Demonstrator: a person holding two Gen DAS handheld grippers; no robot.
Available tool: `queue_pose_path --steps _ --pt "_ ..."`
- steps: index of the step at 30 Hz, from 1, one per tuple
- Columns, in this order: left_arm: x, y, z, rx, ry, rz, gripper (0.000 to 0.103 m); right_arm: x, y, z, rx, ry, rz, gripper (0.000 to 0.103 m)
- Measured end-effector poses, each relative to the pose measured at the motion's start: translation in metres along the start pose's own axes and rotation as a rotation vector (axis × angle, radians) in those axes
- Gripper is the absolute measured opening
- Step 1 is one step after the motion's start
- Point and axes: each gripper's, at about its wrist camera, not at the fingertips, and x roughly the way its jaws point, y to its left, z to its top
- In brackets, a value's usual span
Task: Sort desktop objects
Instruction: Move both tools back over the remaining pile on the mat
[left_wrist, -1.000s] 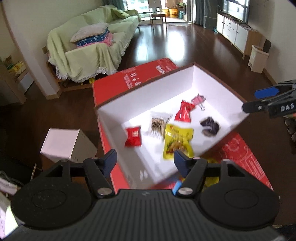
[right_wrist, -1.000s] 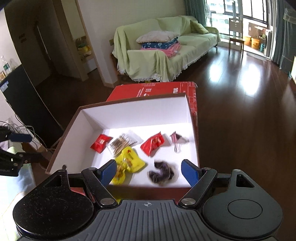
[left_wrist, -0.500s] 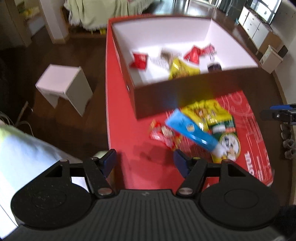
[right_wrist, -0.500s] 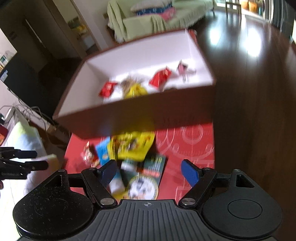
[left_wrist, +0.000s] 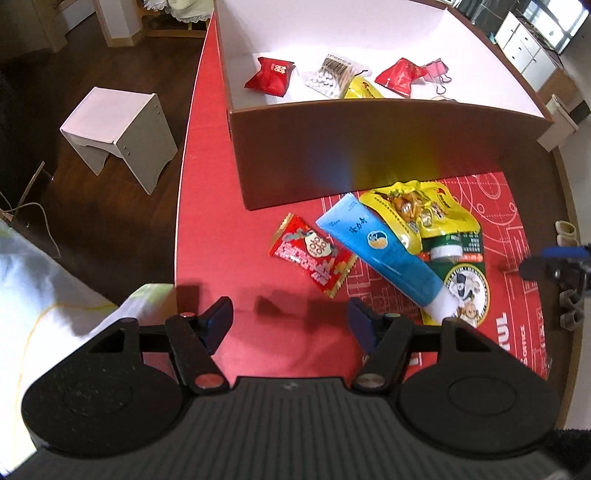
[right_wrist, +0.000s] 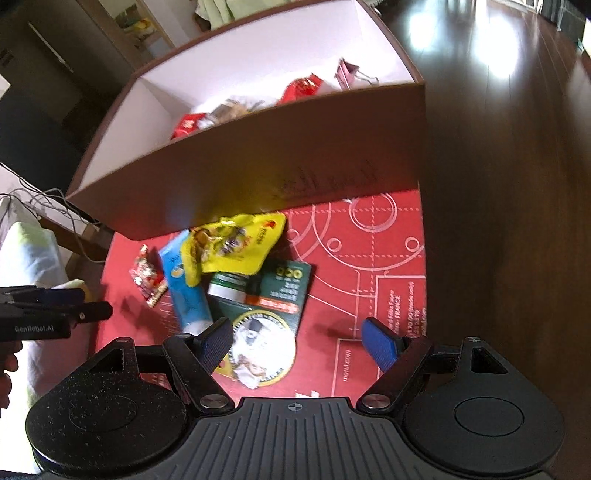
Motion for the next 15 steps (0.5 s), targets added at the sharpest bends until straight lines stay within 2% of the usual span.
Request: queue_pose_path --steps 8,15 --pt "0.019 -0.005 0.017 -0.074 -0.034 -0.008 0.065 0.011 -0.008 0.009 0.018 0.031 0.001 0.079" --pt "0.041 -0.003 0.030 -0.125 -0.043 0.037 0.063 0.014 -0.013 0.015 0.021 0.043 0.000 0.079"
